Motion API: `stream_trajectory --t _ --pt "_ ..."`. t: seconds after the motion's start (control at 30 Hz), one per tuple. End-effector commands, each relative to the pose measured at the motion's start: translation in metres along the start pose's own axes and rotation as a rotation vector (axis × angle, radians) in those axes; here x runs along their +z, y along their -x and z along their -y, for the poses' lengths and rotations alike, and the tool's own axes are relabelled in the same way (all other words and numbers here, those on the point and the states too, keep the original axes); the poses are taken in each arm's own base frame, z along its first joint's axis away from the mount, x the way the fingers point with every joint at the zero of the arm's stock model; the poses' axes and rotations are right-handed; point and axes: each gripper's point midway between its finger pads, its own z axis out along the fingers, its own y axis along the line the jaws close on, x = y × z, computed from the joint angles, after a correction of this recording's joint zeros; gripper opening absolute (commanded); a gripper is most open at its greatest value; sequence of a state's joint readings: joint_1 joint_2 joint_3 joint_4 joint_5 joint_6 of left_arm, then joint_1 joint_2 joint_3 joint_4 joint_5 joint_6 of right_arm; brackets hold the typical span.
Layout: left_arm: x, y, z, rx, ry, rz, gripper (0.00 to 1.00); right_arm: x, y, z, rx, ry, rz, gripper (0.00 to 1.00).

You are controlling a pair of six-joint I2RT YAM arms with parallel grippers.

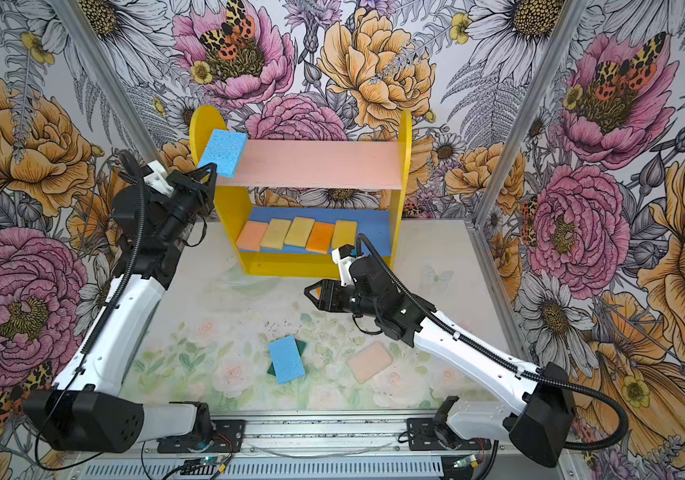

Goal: Place and organize the cleaning sponges onto the shelf
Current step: 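Place the blue sponge on the pink top shelf with the left gripper, then move the right gripper to the blue sponge on the green sponge while left retracts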

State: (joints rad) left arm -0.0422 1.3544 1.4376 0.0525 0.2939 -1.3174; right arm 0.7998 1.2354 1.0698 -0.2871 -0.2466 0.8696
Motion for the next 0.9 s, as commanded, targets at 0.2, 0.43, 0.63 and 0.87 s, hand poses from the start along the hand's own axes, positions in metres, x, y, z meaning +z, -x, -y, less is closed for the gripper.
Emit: stream_trajectory --t 0.2,0.43,0.63,0.87 --pt "0.013 0.016 -0.028 -0.071 0.152 -0.007 0.0 -0.014 0.019 0.007 -0.017 -0.021 0.082 0.56" --pt "0.017 0.027 -0.048 -0.105 0.214 0.019 0.0 -0.012 0.02 0.006 -0.012 -0.024 0.086 0.56" --pt "0.027 0.031 -0.058 -0.126 0.234 0.029 0.0 -0.013 0.021 0.007 -0.007 -0.026 0.092 0.56" --pt "0.034 0.031 -0.069 -0.149 0.269 0.05 0.11 -0.017 0.021 0.01 -0.004 -0.036 0.105 0.57"
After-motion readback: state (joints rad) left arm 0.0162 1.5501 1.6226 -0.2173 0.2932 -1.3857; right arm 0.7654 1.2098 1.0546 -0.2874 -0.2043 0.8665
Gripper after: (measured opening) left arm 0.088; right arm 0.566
